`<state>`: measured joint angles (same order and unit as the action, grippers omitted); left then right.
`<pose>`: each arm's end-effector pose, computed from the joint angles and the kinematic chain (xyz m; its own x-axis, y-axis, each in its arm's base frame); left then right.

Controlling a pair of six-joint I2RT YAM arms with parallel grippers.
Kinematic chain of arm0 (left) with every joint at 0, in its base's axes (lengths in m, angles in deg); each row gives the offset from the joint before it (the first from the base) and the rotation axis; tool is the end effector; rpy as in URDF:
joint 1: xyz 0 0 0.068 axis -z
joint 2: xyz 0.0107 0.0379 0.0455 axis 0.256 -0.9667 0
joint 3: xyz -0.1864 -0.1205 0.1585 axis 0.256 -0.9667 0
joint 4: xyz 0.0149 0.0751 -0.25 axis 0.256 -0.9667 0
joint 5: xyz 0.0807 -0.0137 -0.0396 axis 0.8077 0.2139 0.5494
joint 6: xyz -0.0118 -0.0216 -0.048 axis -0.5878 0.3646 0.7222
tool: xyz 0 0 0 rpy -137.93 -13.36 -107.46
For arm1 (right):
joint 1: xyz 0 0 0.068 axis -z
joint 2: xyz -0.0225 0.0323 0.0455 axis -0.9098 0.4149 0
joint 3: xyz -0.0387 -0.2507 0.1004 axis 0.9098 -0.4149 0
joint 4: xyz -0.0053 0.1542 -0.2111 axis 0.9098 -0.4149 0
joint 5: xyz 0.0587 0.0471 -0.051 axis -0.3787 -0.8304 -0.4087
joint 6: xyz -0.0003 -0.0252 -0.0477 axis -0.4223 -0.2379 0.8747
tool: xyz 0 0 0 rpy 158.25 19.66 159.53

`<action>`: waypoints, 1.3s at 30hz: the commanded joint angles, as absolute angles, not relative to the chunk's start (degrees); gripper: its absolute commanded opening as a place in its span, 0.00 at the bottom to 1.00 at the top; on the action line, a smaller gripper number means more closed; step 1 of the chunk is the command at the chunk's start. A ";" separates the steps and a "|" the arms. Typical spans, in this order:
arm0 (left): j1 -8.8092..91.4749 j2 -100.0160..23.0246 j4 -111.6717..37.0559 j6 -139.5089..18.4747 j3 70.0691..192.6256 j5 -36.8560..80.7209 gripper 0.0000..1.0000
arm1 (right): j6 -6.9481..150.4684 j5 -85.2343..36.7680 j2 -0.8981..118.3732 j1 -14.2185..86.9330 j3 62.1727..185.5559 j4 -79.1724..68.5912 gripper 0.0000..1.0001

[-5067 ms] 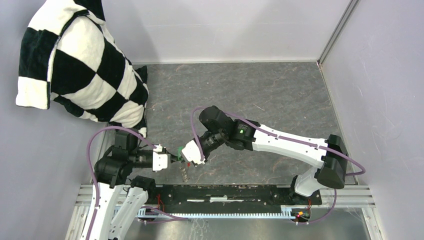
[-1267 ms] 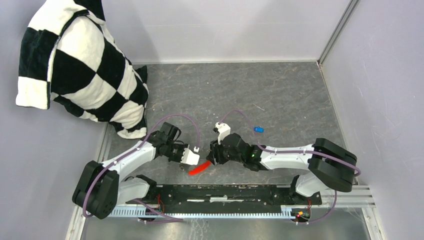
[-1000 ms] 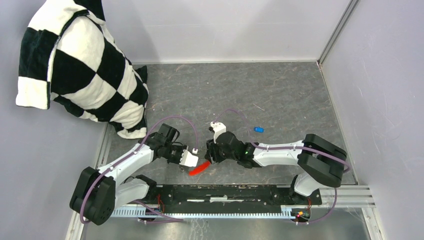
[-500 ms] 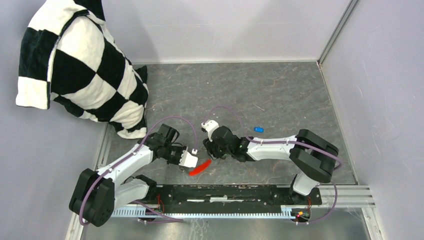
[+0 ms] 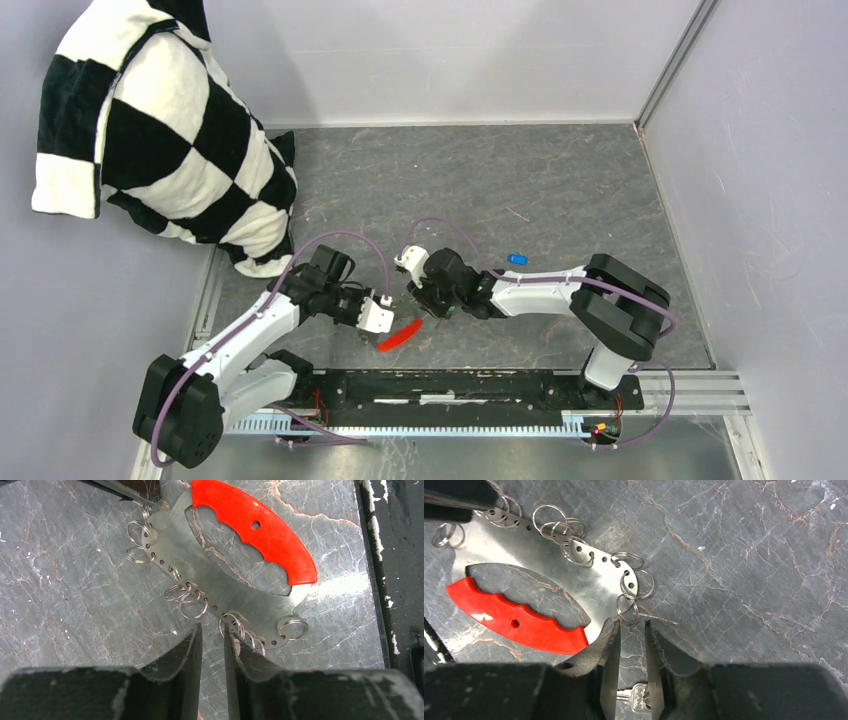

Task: Put the keys on the keyring
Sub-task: Pick up the keyring from the center of the board.

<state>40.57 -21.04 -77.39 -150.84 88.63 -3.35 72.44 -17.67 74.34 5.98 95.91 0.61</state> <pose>0.1404 -0.0895 0.1779 0.3886 0.7202 -0.5748 0.9195 -0.2625 0.2926 0.1700 0.2899 0.1544 -0.4413 -0.5389 -0.7175 -0.8260 0.5564 0.0902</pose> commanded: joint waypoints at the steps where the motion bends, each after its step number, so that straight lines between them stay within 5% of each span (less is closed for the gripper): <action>1: 40.41 -19.68 -79.61 -150.81 91.43 -6.09 0.32 | 75.15 -20.98 76.29 7.36 98.32 2.50 0.28; 8: 40.44 -17.60 -81.89 -152.08 92.56 -6.92 0.38 | 76.43 -22.91 78.43 7.83 99.59 3.80 0.21; 14: 40.41 -14.50 -83.42 -152.87 92.53 -7.62 0.39 | 78.10 -25.71 79.83 8.18 101.05 3.90 0.00; 30: 40.41 -9.95 -66.84 -126.30 90.55 -10.32 0.43 | 76.98 -38.27 66.52 10.12 89.63 17.93 0.00; 39: 40.54 -15.38 -71.10 -122.87 97.73 -23.80 0.46 | 72.25 -40.96 59.43 10.11 85.22 23.87 0.00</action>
